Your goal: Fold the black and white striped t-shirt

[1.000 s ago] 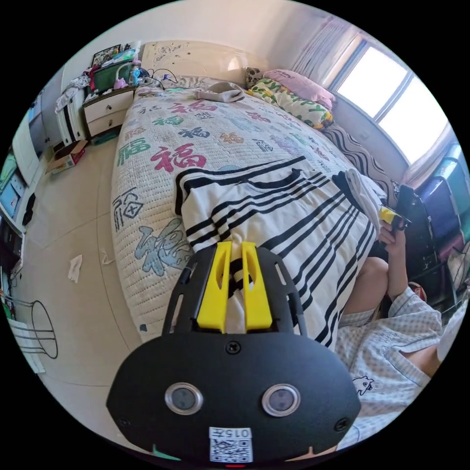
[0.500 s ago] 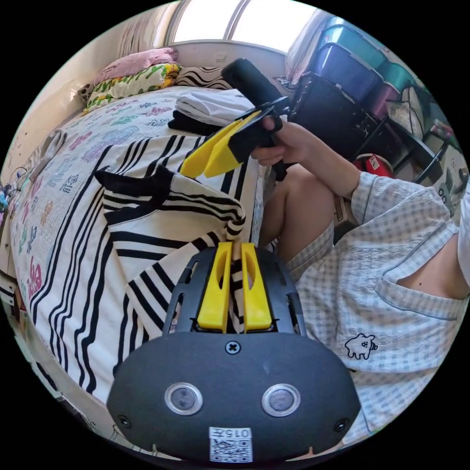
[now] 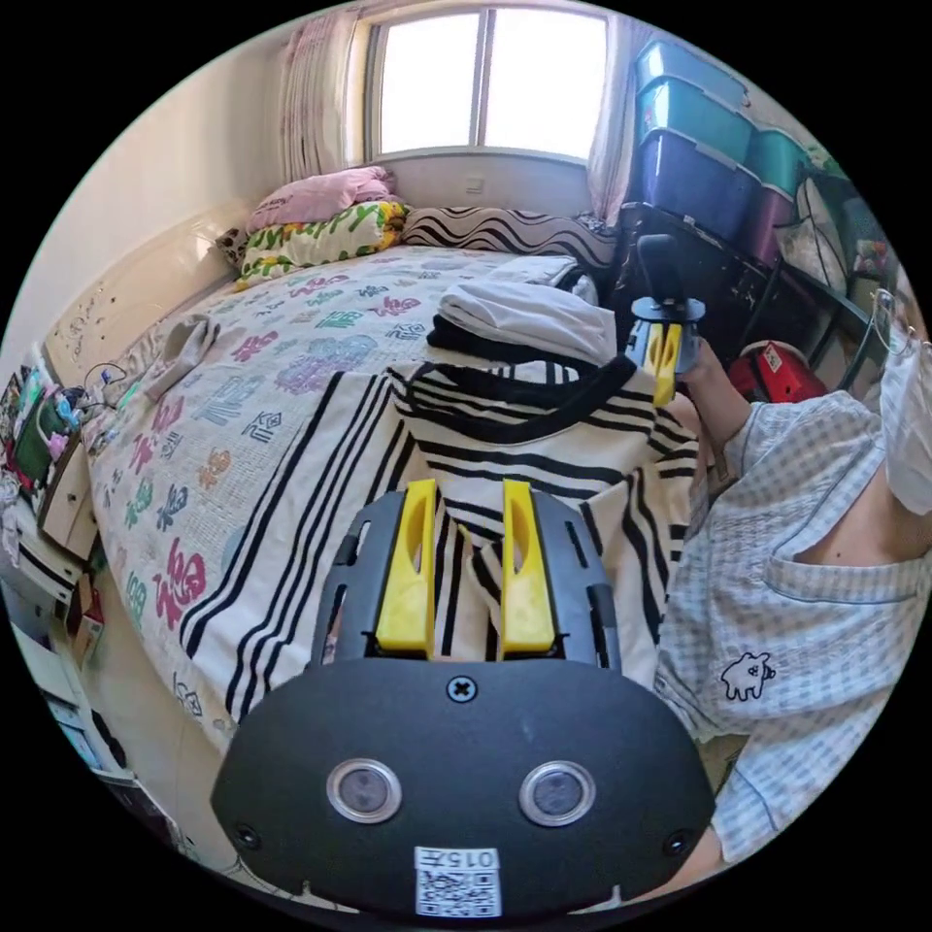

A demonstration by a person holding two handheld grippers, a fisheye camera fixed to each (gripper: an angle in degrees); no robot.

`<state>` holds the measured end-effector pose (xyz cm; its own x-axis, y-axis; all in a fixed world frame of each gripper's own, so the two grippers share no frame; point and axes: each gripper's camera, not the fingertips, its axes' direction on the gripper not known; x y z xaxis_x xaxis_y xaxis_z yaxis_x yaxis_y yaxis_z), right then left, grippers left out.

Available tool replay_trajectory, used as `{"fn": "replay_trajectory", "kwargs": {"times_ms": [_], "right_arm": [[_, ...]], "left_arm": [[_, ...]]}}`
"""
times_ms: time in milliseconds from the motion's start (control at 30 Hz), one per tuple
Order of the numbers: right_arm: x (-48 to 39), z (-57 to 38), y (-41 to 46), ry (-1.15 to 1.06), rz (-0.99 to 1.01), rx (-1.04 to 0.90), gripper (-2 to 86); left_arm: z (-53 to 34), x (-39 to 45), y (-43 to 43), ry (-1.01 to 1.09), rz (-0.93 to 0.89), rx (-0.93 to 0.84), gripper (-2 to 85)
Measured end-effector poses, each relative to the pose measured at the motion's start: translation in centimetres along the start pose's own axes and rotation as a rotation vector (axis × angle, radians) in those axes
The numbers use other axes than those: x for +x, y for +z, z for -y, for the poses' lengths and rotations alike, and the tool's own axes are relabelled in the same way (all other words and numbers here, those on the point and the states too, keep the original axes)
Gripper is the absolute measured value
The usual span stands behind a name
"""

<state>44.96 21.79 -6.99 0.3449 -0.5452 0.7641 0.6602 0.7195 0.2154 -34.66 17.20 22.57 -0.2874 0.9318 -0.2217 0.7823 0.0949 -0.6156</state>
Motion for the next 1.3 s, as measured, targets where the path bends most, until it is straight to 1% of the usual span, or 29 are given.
{"fn": "replay_trajectory", "kwargs": {"times_ms": [67, 100, 167, 200, 233, 300, 367, 433, 500, 567, 633, 700, 767, 833, 867, 933, 967, 1000, 1033, 1067, 1133, 1167, 1233, 1267, 1300], "right_arm": [[-1.2, -2.5, -0.4, 0.048, -0.048, 0.030, -0.4], [-1.6, -3.8, -0.5, 0.078, -0.059, 0.043, -0.5], [-2.1, -5.3, -0.5, 0.115, -0.063, 0.060, -0.5], [-2.3, -6.1, -0.4, 0.137, -0.061, 0.071, -0.5], [-2.5, -6.8, -0.4, 0.157, -0.061, 0.083, -0.5], [-2.9, -7.9, -0.2, 0.177, -0.067, 0.096, -0.5], [-3.2, -8.9, -0.1, 0.192, -0.076, 0.110, -0.4], [-3.3, -9.9, 0.1, 0.213, -0.059, 0.131, -0.4], [-3.5, -10.4, 0.3, 0.225, -0.041, 0.145, -0.4], [-4.1, -10.6, 0.5, 0.216, -0.061, 0.146, -0.4], [-4.8, -10.9, 0.8, 0.222, -0.098, 0.133, -0.4], [-5.1, -11.3, 0.9, 0.238, -0.122, 0.150, -0.4], [-5.6, -11.8, 0.4, 0.257, -0.158, 0.204, -0.4], [-6.8, -11.9, -0.7, 0.251, -0.239, 0.294, -0.4], [-7.2, -11.7, -1.0, 0.242, -0.269, 0.315, -0.4], [-9.6, -10.4, -2.3, 0.176, -0.415, 0.389, -0.4], [-10.4, -10.0, -2.7, 0.153, -0.453, 0.412, -0.4], [-12.0, -9.1, -3.3, 0.106, -0.529, 0.469, -0.4], [-14.0, -8.2, -3.9, 0.049, -0.605, 0.540, -0.4], [-14.9, -7.7, -4.1, 0.020, -0.639, 0.574, -0.4], [-18.6, -6.0, -5.2, -0.085, -0.747, 0.713, -0.4], [-19.3, -5.6, -5.5, -0.103, -0.757, 0.746, -0.4], [-21.5, -4.1, -7.0, -0.158, -0.714, 0.883, -0.5], [-21.9, -3.7, -7.5, -0.167, -0.689, 0.907, -0.5], [-22.8, -2.8, -8.5, -0.185, -0.634, 0.944, -0.5]], "left_arm": [[1.9, 0.0, 1.4, 0.007, -0.005, 0.010, 10.2], [3.5, 0.2, 2.8, 0.021, -0.036, 0.005, 10.3], [6.3, 1.3, 5.1, 0.079, -0.058, -0.013, 11.0], [8.3, 2.1, 6.7, 0.123, -0.029, -0.040, 11.9], [10.3, 2.7, 8.3, 0.141, 0.039, -0.071, 11.9], [13.1, 2.9, 10.2, 0.115, 0.107, -0.114, 11.9], [15.2, 3.0, 11.7, 0.110, 0.033, -0.149, 12.4], [17.3, 3.7, 13.8, 0.114, -0.152, -0.186, 13.2], [18.2, 4.6, 15.5, 0.117, -0.181, -0.232, 13.4], [18.6, 5.4, 17.6, 0.127, -0.153, -0.306, 13.2], [18.3, 6.2, 19.9, 0.146, -0.157, -0.392, 11.1], [17.7, 6.3, 19.8, 0.131, -0.191, -0.375, 7.9], [16.7, 6.1, 18.1, 0.088, -0.193, -0.293, 4.6], [14.6, 5.6, 13.5, 0.012, -0.128, -0.118, 2.0], [13.9, 5.4, 12.0, -0.014, -0.119, -0.064, 1.7], [10.2, 5.2, 4.9, -0.134, -0.094, 0.192, 0.9], [9.1, 5.4, 3.0, -0.154, -0.093, 0.259, 0.8], [6.8, 6.2, -0.8, -0.182, -0.079, 0.395, 0.5], [4.3, 7.5, -4.7, -0.207, -0.047, 0.535, 0.4], [3.0, 8.4, -6.6, -0.213, -0.028, 0.606, 0.3], [-2.0, 13.1, -13.6, -0.202, 0.055, 0.885, 0.0], [-3.0, 14.6, -15.2, -0.186, 0.078, 0.944, 0.0], [-6.6, 20.9, -20.6, -0.100, 0.213, 1.135, -0.1], [-7.3, 22.5, -21.7, -0.078, 0.257, 1.170, -0.1], [-8.3, 25.4, -23.5, -0.045, 0.342, 1.223, -0.2]]}}
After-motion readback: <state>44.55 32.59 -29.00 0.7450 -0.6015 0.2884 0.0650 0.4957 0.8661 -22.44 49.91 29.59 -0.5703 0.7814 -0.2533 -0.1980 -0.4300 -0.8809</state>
